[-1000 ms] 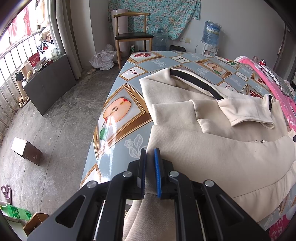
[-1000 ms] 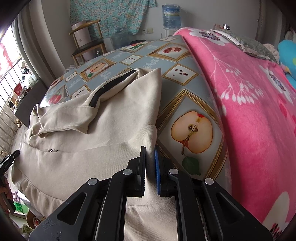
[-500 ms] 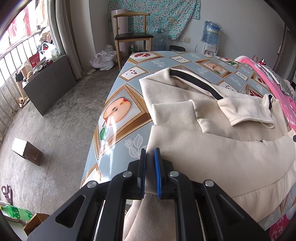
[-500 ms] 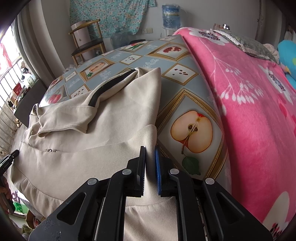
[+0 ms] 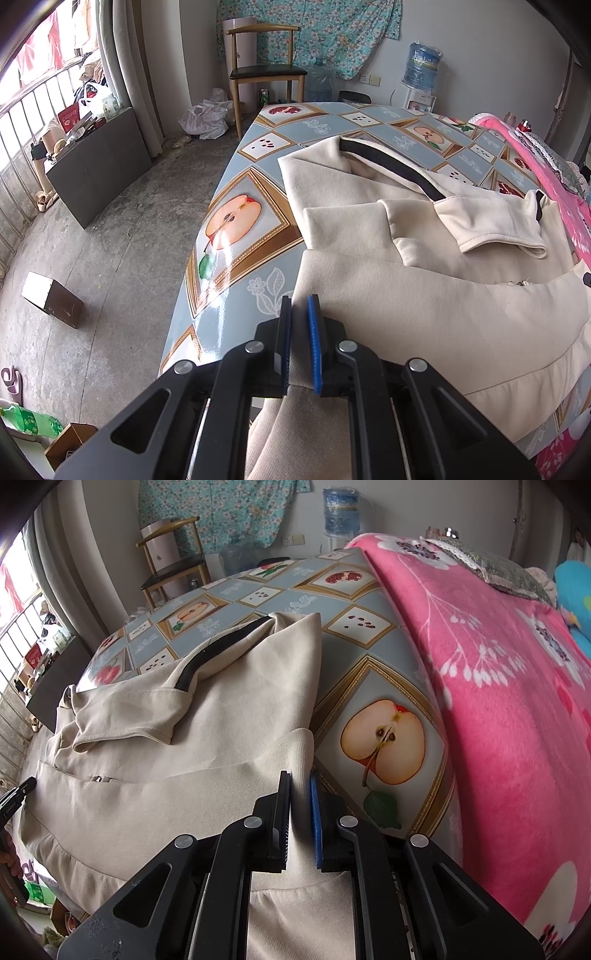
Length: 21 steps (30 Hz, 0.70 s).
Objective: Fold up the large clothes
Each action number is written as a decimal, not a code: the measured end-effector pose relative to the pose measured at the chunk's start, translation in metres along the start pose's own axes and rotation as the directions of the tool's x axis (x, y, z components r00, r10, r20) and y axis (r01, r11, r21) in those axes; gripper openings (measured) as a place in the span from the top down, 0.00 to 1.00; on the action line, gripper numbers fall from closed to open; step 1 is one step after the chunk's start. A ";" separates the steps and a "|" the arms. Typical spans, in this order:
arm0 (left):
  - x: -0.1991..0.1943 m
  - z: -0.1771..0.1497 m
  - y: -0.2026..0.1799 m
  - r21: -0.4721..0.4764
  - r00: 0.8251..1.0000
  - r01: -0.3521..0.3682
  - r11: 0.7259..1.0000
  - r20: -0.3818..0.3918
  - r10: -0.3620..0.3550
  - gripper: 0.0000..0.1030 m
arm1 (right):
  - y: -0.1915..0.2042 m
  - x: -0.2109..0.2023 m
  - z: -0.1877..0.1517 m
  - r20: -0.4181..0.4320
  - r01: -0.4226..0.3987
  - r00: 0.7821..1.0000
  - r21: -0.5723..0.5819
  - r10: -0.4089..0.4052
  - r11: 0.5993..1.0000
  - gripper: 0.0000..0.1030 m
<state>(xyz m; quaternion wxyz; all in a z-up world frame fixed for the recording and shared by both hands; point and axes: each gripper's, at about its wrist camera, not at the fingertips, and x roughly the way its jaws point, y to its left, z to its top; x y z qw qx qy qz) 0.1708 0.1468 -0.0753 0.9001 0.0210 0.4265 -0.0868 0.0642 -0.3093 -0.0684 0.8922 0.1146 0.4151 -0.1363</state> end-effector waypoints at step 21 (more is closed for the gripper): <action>-0.004 0.002 -0.002 0.006 1.000 -0.003 1.000 0.005 0.003 0.91 | -0.001 0.000 0.000 -0.001 -0.001 1.000 0.001 0.001 1.000 0.89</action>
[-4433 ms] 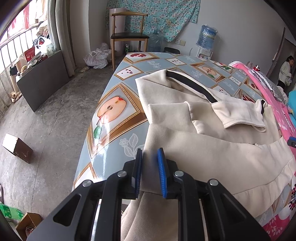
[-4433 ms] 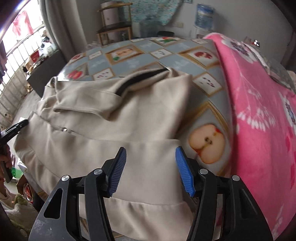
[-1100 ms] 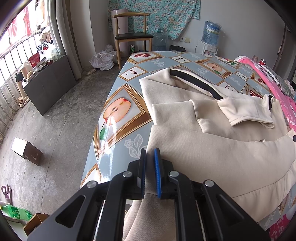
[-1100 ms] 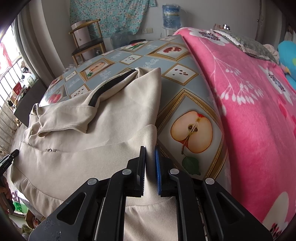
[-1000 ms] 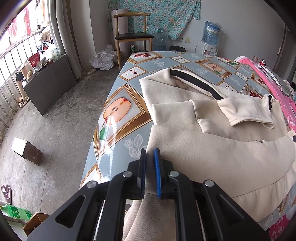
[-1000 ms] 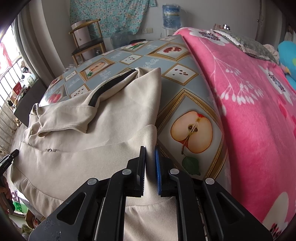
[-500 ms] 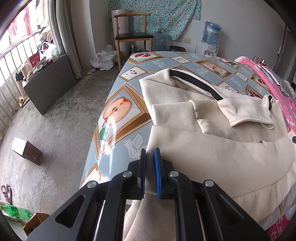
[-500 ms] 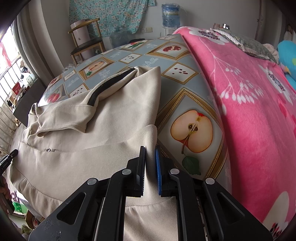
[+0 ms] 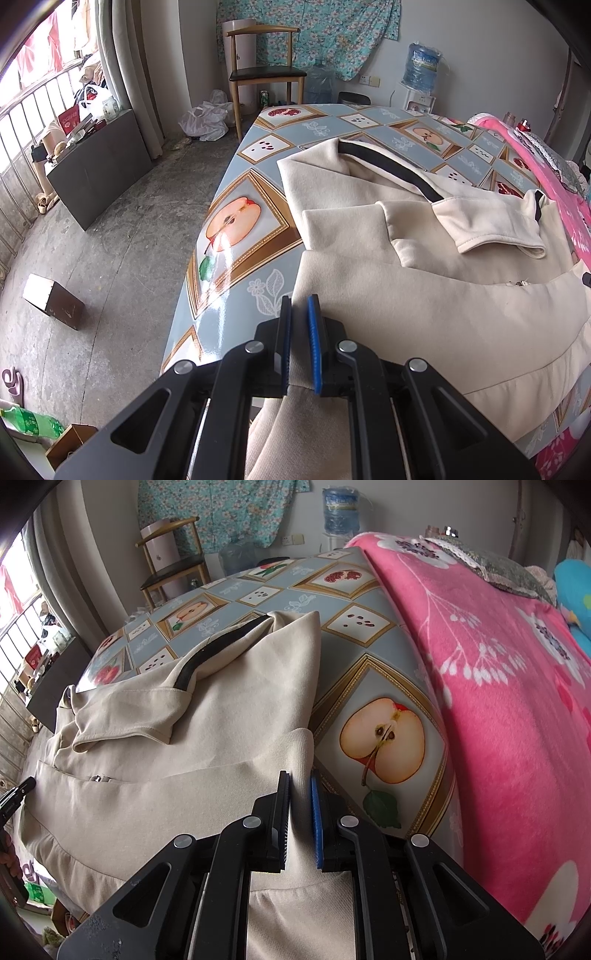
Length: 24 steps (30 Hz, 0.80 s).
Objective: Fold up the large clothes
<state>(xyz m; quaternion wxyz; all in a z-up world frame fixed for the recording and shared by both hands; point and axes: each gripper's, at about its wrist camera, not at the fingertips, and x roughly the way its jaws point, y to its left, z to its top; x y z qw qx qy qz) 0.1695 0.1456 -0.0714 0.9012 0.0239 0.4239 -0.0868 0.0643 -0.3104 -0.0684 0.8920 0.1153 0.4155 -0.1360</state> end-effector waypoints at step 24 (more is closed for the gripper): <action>-0.001 -0.001 0.000 0.000 1.000 0.000 1.000 0.000 0.000 0.91 | -0.001 0.001 -0.001 -0.002 -0.004 1.000 -0.002 0.004 1.000 0.86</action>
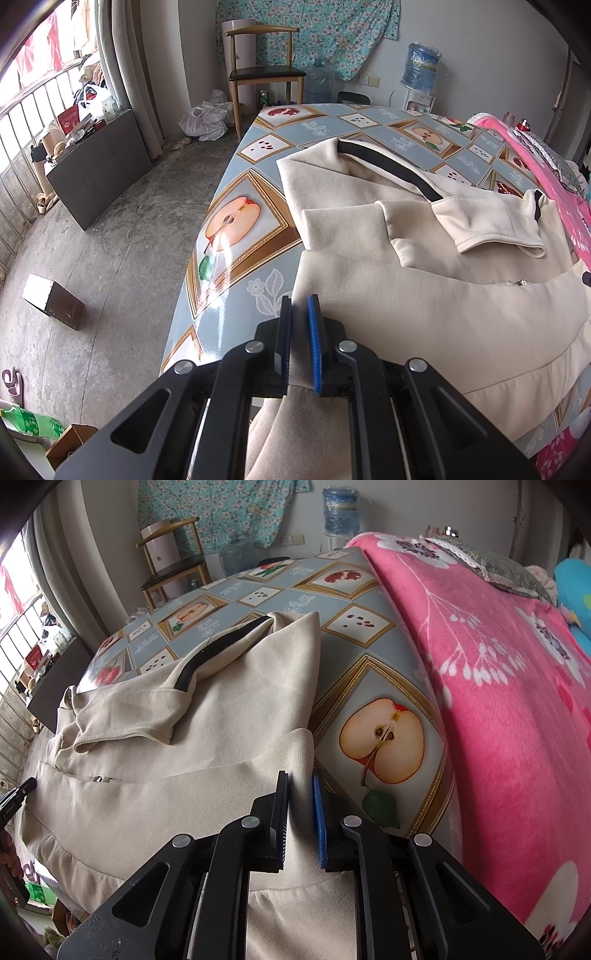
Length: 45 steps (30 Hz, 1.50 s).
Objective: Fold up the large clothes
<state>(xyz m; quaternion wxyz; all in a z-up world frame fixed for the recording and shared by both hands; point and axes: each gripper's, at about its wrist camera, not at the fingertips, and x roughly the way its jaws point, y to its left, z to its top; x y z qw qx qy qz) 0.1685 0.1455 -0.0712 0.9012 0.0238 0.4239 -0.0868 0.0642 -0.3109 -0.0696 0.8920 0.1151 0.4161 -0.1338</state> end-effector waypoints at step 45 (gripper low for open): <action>-0.003 0.010 0.023 -0.149 0.968 0.242 0.959 -0.025 -0.248 0.85 | -0.046 0.002 0.002 -0.033 -0.201 0.977 0.185 0.210 0.962 0.68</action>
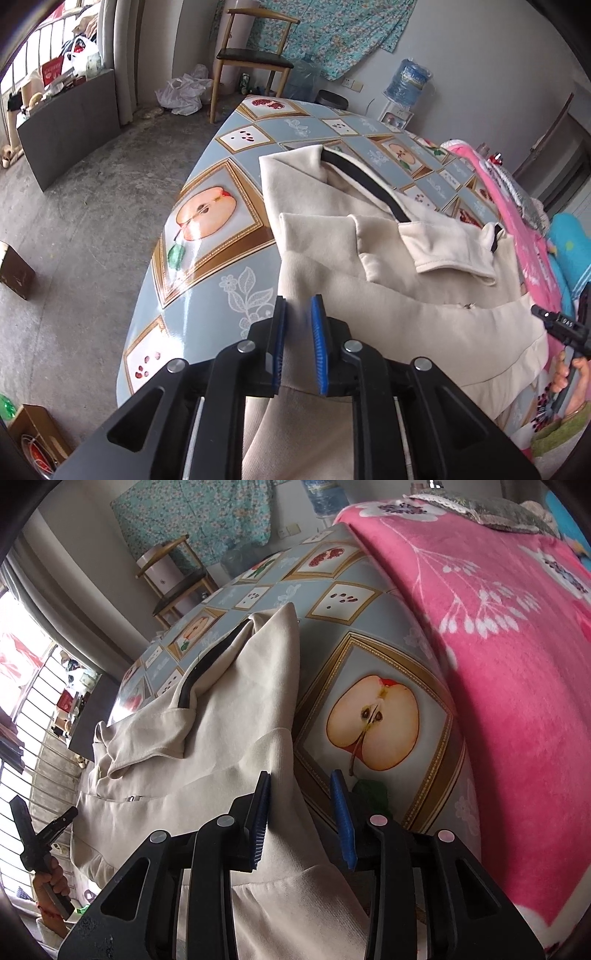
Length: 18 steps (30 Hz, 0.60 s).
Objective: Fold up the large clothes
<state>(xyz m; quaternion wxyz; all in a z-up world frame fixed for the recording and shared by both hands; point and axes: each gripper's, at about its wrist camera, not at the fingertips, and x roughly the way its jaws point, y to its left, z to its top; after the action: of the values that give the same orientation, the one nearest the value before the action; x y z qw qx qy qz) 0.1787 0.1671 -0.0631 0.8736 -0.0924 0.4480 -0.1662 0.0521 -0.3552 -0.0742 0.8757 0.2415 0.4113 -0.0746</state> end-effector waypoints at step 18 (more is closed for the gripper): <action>0.026 0.007 0.000 0.019 0.999 -0.006 1.000 -0.049 0.007 0.74 | -0.011 0.015 0.030 -0.041 -0.122 0.992 -0.013 0.121 0.992 0.49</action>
<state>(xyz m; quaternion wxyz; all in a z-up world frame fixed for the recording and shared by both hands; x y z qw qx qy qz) 0.1982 0.1572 -0.0789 0.8637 -0.0785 0.4681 -0.1697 0.0783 -0.3778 -0.0730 0.8721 0.2609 0.4138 -0.0132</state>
